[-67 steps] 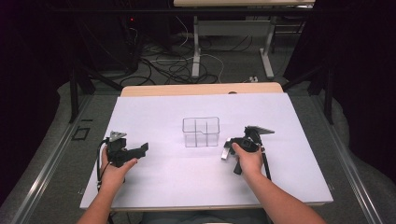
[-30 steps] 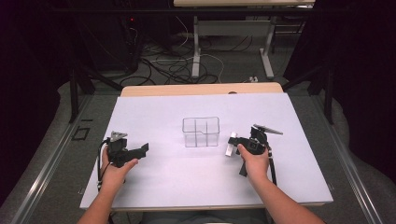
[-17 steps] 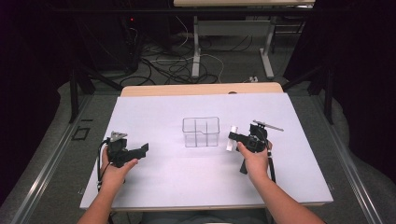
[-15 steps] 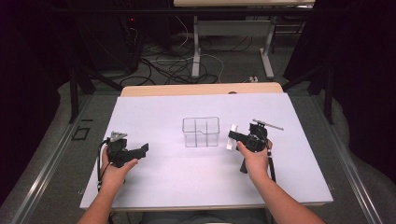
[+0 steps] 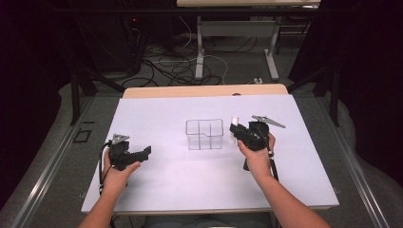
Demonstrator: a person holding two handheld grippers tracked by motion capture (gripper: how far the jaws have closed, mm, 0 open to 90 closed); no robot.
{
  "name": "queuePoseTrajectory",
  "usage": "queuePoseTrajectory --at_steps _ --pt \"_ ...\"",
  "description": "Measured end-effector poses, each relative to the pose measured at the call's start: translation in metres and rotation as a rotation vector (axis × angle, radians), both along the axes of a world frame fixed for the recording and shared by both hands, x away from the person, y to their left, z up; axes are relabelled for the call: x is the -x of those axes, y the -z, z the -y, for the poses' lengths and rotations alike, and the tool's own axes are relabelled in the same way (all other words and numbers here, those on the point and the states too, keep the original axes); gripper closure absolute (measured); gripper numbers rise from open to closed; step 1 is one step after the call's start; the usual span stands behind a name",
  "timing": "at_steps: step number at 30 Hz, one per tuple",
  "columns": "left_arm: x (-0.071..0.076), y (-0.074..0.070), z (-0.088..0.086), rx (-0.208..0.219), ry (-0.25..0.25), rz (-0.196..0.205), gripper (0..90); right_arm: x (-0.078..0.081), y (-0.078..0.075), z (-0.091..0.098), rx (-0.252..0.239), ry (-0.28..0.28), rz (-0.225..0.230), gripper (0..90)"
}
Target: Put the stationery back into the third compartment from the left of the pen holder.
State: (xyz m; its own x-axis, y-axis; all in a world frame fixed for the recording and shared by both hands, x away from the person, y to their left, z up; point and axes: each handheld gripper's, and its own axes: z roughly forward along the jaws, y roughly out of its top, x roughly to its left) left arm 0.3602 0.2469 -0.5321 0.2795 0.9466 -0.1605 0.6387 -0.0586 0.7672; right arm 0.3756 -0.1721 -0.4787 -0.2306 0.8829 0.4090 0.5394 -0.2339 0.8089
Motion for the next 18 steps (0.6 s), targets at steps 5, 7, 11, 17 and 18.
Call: queuePoseTrajectory --at_steps 5,7,11,17,18 --pt "0.000 0.000 -0.001 -0.003 0.001 0.000 5.1 -0.001 -0.005 -0.007 0.028 -0.016 0.058 66.1" --pt "0.001 0.000 0.000 -0.001 -0.001 0.002 5.1 -0.001 -0.009 -0.008 0.042 -0.031 0.070 66.1" --pt "0.001 0.000 0.001 -0.001 -0.003 0.004 5.1 -0.002 -0.014 -0.012 0.063 -0.042 0.098 66.1" --pt "0.001 0.000 0.001 -0.002 -0.003 0.002 5.1 -0.007 -0.021 -0.021 0.087 -0.060 0.132 66.1" --pt "0.001 0.000 0.000 -0.005 -0.001 -0.001 5.1 -0.008 -0.022 -0.022 0.089 -0.063 0.139 66.1"
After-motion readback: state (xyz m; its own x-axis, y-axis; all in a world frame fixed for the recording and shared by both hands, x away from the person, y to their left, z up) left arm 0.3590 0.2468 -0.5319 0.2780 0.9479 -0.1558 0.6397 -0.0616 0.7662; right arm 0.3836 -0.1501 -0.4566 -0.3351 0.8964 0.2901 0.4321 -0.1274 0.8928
